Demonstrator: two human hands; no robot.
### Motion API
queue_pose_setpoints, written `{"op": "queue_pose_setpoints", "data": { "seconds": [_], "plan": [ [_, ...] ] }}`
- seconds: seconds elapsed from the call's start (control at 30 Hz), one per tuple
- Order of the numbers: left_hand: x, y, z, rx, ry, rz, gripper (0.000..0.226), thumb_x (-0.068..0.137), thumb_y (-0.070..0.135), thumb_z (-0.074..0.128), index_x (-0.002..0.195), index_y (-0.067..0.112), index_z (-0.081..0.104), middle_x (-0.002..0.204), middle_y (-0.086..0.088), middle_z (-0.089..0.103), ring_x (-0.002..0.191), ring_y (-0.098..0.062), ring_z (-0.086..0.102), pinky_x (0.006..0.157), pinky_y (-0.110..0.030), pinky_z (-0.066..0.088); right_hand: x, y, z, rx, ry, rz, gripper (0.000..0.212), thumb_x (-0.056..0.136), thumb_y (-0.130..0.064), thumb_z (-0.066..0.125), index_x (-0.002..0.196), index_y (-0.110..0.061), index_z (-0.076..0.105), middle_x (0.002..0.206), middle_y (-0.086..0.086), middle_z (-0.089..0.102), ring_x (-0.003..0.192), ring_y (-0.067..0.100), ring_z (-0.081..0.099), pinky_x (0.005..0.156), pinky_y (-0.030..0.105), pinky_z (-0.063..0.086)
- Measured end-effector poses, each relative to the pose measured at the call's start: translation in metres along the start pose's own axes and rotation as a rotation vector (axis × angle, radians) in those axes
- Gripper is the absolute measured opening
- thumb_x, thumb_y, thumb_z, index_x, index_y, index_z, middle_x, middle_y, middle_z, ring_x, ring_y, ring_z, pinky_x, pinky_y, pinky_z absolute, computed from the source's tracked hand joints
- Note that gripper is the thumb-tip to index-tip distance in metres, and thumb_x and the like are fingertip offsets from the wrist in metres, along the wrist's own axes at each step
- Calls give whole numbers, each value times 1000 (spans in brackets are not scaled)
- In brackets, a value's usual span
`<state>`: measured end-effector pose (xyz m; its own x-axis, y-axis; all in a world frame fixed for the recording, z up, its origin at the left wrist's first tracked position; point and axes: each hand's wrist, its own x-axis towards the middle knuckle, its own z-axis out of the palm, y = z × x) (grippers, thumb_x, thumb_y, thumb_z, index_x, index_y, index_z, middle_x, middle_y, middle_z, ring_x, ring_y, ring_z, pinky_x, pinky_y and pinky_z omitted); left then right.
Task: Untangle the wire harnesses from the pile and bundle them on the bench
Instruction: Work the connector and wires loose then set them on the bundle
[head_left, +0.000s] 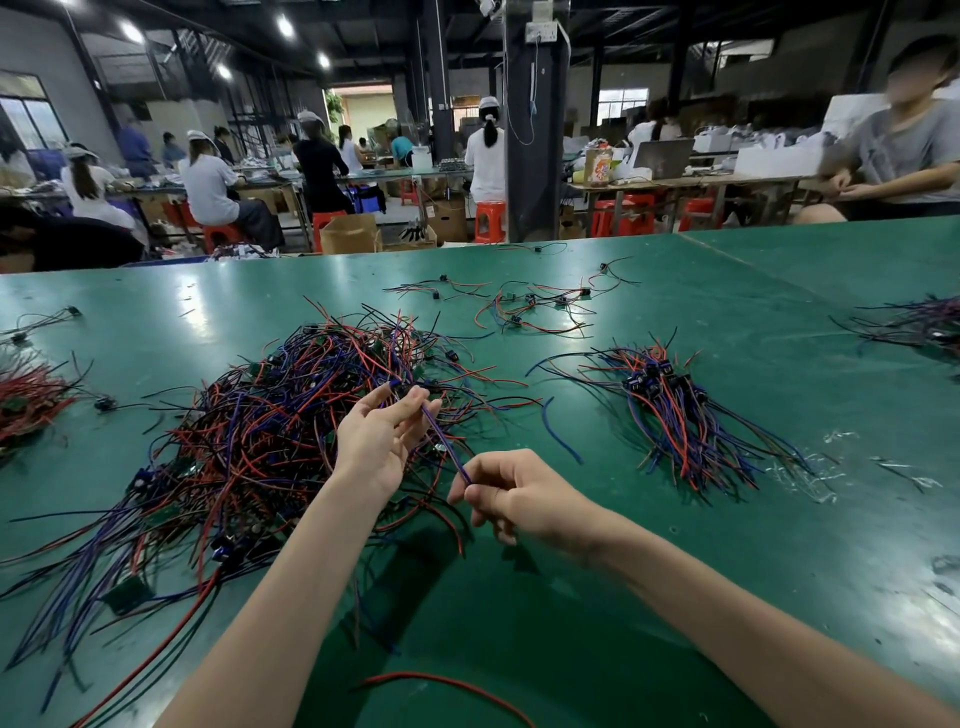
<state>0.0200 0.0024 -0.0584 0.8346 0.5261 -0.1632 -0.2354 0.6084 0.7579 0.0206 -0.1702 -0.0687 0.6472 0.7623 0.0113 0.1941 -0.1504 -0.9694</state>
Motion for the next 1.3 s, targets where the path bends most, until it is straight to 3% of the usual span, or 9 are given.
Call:
{"op": "queue_pose_setpoints", "data": {
  "seconds": [0.17,0.27,0.37,0.5,0.6,0.7,0.8,0.97,1.3],
  "plan": [
    [-2,-1,1,23,-49,-4,33,84,-12,60,104,9,45,67,-13,71,58,-22,70,52,-25,57,-1,-4,-16,18,-163,95,9,93,-6,56,100,-7,61,69,5,61,61,12,55,59,20,47],
    [-7,-8,7,71,-93,-25,34,84,-13,60,108,6,45,69,-13,71,58,-23,70,51,-25,56,0,-9,-31,-39,-250,221,33,91,-30,58,115,-7,57,89,5,70,77,12,59,68,20,46],
    [-16,-17,15,118,-153,-49,34,82,-12,60,109,3,47,72,-14,69,57,-23,69,52,-26,57,5,-10,-37,-44,-91,212,31,89,-42,57,101,-15,64,101,10,70,76,12,57,61,21,39],
    [-27,-29,23,214,-176,-57,30,81,-9,64,99,11,51,73,-10,72,56,-14,68,52,-22,55,13,-5,-34,152,161,97,15,89,-23,63,81,-11,68,76,8,67,45,5,47,43,15,32],
    [-30,-34,25,256,-185,-33,31,80,-6,67,99,13,52,97,-17,66,63,-12,69,58,-20,56,14,-3,-31,197,228,64,17,88,-13,64,72,-8,65,60,2,65,39,4,44,37,14,33],
    [-30,-35,24,272,-217,-38,33,78,-2,68,101,13,51,109,-20,63,72,-14,69,76,-27,58,14,-3,-31,236,272,57,18,88,-7,63,70,-6,64,53,1,63,36,4,43,37,14,34],
    [-30,-33,25,283,-289,-85,54,71,7,71,120,8,48,98,-13,72,81,-17,70,97,-39,49,14,-9,-39,285,331,35,16,87,-4,62,71,-3,63,51,1,61,36,4,44,36,14,34],
    [-29,-29,26,255,-351,-152,71,63,17,72,127,6,43,88,-7,75,75,-14,71,81,-31,56,18,-31,-93,345,516,40,10,86,-1,62,77,2,63,49,1,62,36,4,46,37,15,38],
    [-22,-23,19,265,-259,-174,21,86,9,66,105,8,57,74,-1,71,59,-9,65,66,-23,56,9,11,-215,149,691,525,6,85,2,63,81,7,62,66,12,60,45,9,45,33,14,38]
  ]
}}
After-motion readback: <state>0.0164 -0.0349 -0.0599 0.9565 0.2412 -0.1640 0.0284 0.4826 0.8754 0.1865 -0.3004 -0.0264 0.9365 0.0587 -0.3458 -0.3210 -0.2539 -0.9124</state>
